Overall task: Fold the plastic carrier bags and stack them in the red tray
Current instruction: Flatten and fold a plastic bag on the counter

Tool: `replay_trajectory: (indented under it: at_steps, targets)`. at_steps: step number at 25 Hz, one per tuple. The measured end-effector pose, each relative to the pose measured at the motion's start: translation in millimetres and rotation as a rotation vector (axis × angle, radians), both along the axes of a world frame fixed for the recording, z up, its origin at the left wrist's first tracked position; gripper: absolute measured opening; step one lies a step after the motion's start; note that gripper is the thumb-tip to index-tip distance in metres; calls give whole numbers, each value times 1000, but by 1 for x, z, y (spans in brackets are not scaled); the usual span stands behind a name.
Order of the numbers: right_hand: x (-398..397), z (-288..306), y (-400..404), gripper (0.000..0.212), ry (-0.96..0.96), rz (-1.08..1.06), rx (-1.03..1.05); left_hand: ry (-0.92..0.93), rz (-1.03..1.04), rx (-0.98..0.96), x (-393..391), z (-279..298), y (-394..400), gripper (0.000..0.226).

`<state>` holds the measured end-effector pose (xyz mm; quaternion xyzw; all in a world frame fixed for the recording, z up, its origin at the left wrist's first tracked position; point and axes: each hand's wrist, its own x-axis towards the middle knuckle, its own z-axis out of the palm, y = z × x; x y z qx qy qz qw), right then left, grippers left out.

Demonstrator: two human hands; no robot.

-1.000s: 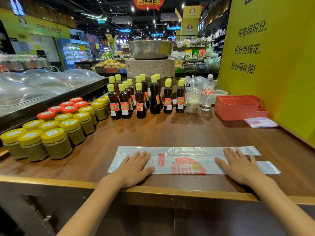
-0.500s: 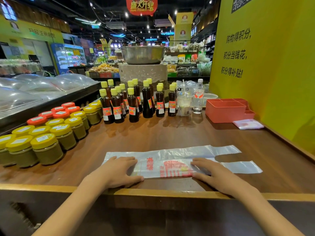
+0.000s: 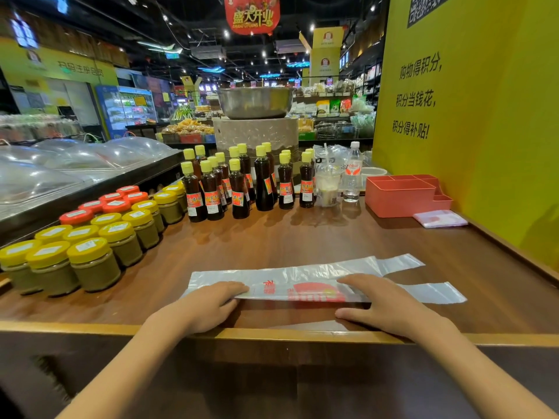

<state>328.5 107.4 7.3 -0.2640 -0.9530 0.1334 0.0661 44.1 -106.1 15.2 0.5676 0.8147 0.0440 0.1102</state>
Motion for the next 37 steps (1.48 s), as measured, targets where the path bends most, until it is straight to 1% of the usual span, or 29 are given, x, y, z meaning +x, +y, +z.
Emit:
replay_trajectory:
  at_steps: [3, 5, 7, 8, 10, 12, 13, 15, 16, 18, 21, 25, 29, 33, 37]
  targets:
    - [-6, 15, 2, 37, -41, 40, 67, -99, -9, -80, 2, 15, 0, 42]
    - [-14, 31, 4, 28, -100, 67, 159, -121, -6, -98, 1, 27, 2, 35]
    - [-24, 52, 7, 27, -137, 85, 192, -66, 15, -34, 0, 38, 5, 22]
    - [-29, 61, 10, 26, -129, 84, 174, -19, 31, 24, -2, 42, 7, 19]
    - [-40, 69, 21, 24, -90, 67, 129, 132, 25, 155, -6, 45, 13, 30]
    - [-52, 64, 30, 27, -74, 33, 128, 275, -3, 285, -6, 39, 24, 44]
    - [-59, 57, 31, 30, -67, 16, 142, 295, -7, 333, -3, 31, 30, 49]
    - [-74, 40, 24, 35, -16, 5, 168, 244, -2, 367, 8, 12, 40, 53]
    - [-83, 29, 15, 36, 22, 21, 167, 197, 8, 344, 13, 0, 44, 54]
    - [-99, 7, -9, 39, 64, 64, 137, 111, 26, 236, 20, -22, 51, 55]
    - [-116, -25, -31, 53, 7, 94, 84, 26, 53, 119, 19, -39, 56, 56]
    - [-120, -37, -27, 58, -87, 55, 48, 40, 48, 39, 15, -41, 59, 56]
    - [-111, -36, -20, 63, -120, 12, 23, 52, 88, 7, 12, -41, 57, 61]
    - [-78, -34, 11, 62, -173, -90, 12, 39, 152, -23, -11, -45, 46, 68]
    - [-29, -28, 50, 62, -233, -246, 2, 62, 289, -52, -41, -47, 28, 69]
